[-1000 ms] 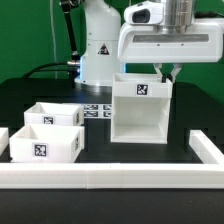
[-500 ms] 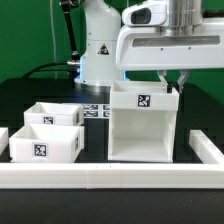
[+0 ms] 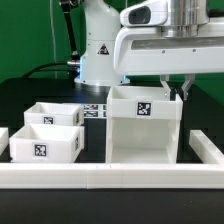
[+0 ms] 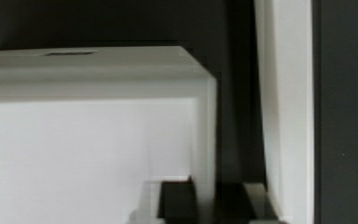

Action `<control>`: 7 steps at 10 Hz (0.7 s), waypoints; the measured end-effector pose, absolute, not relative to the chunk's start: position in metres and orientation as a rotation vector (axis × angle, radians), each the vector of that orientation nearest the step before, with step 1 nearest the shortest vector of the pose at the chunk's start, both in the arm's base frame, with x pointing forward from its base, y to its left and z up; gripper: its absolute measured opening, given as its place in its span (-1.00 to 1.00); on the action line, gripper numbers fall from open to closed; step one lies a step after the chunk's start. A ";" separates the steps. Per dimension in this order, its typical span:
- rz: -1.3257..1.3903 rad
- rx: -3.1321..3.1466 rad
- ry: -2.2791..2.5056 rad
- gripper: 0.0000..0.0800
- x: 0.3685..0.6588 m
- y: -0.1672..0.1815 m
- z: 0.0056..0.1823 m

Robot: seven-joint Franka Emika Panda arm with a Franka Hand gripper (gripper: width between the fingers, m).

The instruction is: Assemble drawer

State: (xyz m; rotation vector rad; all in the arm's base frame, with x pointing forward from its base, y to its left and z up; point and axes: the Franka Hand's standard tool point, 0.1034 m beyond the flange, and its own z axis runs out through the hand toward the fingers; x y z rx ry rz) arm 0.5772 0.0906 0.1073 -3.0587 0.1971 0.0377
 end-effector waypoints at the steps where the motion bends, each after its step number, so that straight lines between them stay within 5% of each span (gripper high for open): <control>1: 0.040 -3.052 0.263 -0.91 0.577 0.091 0.107; 7: 0.090 -2.807 1.155 -0.91 0.581 0.094 0.107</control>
Offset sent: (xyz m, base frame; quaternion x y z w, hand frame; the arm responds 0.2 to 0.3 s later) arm 0.0000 0.0000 0.0000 0.0000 0.0000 0.1296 0.9916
